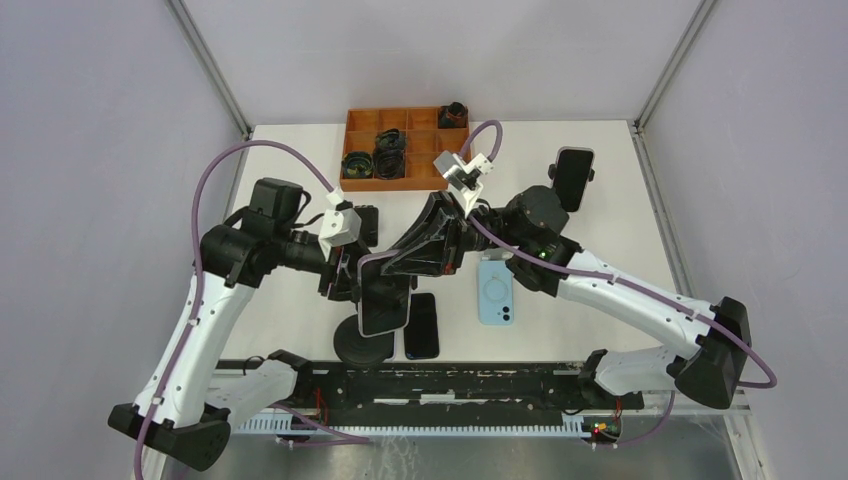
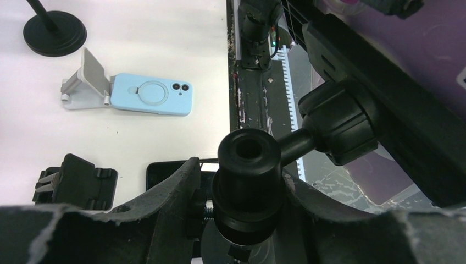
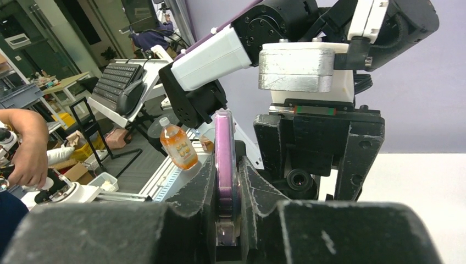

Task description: Remove the phone from the phone stand

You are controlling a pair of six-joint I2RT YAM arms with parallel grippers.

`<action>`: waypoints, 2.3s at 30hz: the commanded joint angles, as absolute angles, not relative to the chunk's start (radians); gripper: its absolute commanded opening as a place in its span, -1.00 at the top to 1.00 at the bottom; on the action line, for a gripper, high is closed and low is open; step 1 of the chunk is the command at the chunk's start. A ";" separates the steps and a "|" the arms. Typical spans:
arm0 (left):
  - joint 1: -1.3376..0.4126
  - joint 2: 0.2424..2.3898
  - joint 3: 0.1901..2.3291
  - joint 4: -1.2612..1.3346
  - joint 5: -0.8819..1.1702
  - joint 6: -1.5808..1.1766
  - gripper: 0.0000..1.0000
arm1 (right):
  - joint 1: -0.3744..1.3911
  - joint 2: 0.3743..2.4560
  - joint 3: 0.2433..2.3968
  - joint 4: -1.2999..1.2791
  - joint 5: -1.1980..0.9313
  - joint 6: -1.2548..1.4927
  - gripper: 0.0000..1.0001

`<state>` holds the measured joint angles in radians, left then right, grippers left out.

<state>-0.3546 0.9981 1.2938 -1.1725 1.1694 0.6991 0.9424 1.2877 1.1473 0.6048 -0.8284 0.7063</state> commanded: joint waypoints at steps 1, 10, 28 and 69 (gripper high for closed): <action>-0.353 0.951 1.257 -1.262 1.114 0.824 0.96 | 0.915 1.176 1.193 0.823 -0.633 0.721 1.00; -0.353 0.930 1.220 -1.326 1.086 0.925 0.96 | 0.884 1.133 1.179 0.885 -0.574 0.751 1.00; -0.353 0.896 1.161 -1.378 1.051 1.045 0.96 | 0.821 1.058 1.081 1.053 -0.443 0.816 1.00; -0.352 0.953 1.450 -1.349 1.078 1.006 0.96 | 0.620 1.165 0.521 0.246 -0.515 0.562 1.00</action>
<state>-0.3504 0.9596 1.4017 -1.3823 1.0023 0.9997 0.5930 1.1366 0.5304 0.0799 -0.4923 0.5182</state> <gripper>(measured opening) 0.528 0.189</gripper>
